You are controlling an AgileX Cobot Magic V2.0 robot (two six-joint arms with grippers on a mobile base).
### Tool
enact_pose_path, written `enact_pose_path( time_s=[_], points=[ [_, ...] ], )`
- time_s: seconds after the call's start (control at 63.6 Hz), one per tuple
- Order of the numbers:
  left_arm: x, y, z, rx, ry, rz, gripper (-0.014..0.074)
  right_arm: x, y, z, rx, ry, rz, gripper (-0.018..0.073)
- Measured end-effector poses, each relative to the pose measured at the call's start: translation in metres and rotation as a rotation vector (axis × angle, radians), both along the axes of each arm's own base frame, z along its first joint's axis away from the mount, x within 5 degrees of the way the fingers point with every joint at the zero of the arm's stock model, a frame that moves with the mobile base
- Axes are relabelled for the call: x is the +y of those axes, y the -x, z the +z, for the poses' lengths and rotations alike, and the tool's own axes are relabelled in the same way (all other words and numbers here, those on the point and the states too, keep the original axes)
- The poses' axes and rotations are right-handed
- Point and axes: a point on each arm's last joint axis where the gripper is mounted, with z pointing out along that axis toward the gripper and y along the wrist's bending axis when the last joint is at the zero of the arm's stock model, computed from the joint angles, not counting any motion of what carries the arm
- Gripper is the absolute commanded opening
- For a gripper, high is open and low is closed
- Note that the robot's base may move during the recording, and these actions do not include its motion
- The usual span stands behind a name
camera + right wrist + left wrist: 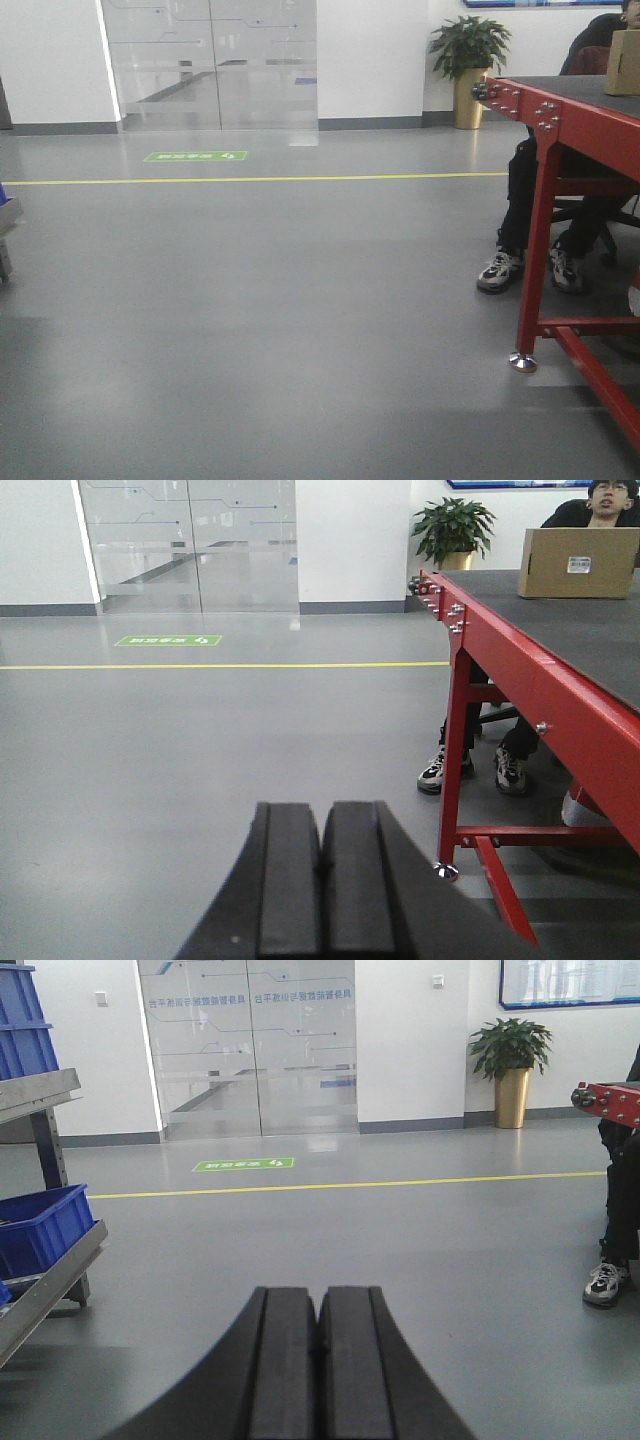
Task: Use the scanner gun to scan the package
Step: 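Drive the base across the floor to the red-framed table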
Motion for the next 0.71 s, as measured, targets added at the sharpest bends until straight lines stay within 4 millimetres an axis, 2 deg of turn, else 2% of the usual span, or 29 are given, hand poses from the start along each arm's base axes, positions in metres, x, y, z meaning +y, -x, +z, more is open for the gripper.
enact_pose_path(
  time_s=[0.707],
  points=[
    [0.0, 0.0, 0.0, 0.0, 0.0, 0.0, -0.0111, 0.0, 0.0, 0.0, 0.0, 0.0, 0.0, -0.0154]
  ],
)
